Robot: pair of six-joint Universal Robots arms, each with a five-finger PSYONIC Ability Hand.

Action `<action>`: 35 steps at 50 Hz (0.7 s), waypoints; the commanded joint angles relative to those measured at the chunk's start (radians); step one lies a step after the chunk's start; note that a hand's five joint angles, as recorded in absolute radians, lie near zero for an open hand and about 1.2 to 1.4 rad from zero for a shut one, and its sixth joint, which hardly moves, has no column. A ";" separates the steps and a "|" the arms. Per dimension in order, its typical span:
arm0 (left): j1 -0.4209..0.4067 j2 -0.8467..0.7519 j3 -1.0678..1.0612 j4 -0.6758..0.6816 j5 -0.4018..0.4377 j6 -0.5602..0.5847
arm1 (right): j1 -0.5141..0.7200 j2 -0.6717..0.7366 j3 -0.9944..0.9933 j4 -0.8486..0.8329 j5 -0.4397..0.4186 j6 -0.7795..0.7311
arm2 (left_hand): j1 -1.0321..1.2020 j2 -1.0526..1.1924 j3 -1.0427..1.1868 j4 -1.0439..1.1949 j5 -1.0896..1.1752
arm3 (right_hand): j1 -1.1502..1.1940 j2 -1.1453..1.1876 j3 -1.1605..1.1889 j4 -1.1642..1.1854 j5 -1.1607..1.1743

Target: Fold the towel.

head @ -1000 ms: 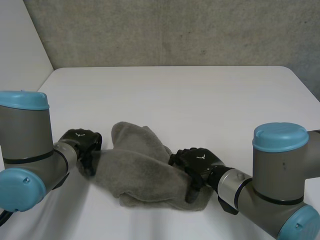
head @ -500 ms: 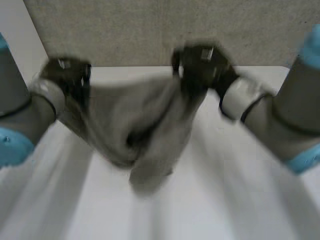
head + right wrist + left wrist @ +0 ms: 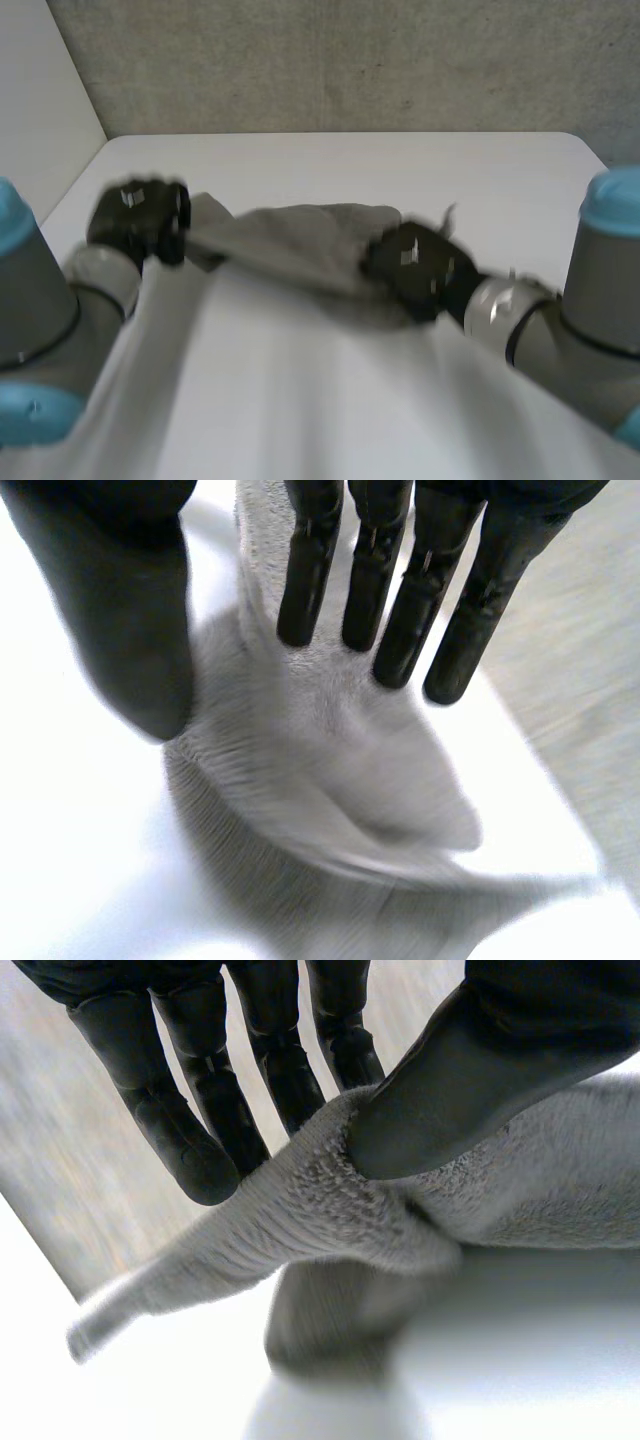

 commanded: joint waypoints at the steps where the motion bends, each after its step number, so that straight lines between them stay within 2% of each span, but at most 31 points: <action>1: 0.027 -0.018 -0.174 0.102 0.026 0.022 | -0.027 0.004 0.081 0.005 0.002 -0.014 | -0.047 -0.105 -0.149 -0.113 -0.272 | -0.310 -0.306 -0.332 -0.335 -0.313; 3: 0.035 -0.021 -0.184 0.125 0.026 0.026 | -0.088 -0.006 0.063 -0.049 0.002 0.126 | -0.047 -0.105 -0.149 -0.113 -0.272 | -0.398 -0.394 -0.420 -0.423 -0.401; 6: 0.047 -0.021 -0.188 0.142 0.028 0.037 | -0.112 -0.019 0.052 -0.075 0.002 0.193 | -0.047 -0.105 -0.149 -0.113 -0.272 | -0.398 -0.394 -0.420 -0.423 -0.401; 8: 0.047 -0.018 -0.190 0.153 0.026 0.040 | -0.142 -0.047 0.032 -0.109 0.002 0.297 | -0.047 -0.105 -0.149 -0.113 -0.272 | -0.392 -0.388 -0.414 -0.417 -0.396; 12: 0.046 -0.017 -0.193 0.164 0.026 0.040 | -0.165 -0.044 0.016 -0.129 0.002 0.326 | -0.047 -0.105 -0.149 -0.113 -0.272 | -0.386 -0.382 -0.408 -0.411 -0.390; 22: 0.047 -0.023 -0.210 0.176 0.026 0.040 | -0.175 0.054 -0.036 -0.133 -0.004 0.199 | -0.047 -0.105 -0.149 -0.113 -0.272 | -0.354 -0.350 -0.376 -0.379 -0.357; 35: 0.050 -0.035 -0.213 0.181 0.024 0.040 | -0.178 0.214 -0.040 -0.175 -0.030 -0.124 | -0.047 -0.105 -0.149 -0.113 -0.272 | -0.351 -0.347 -0.373 -0.376 -0.355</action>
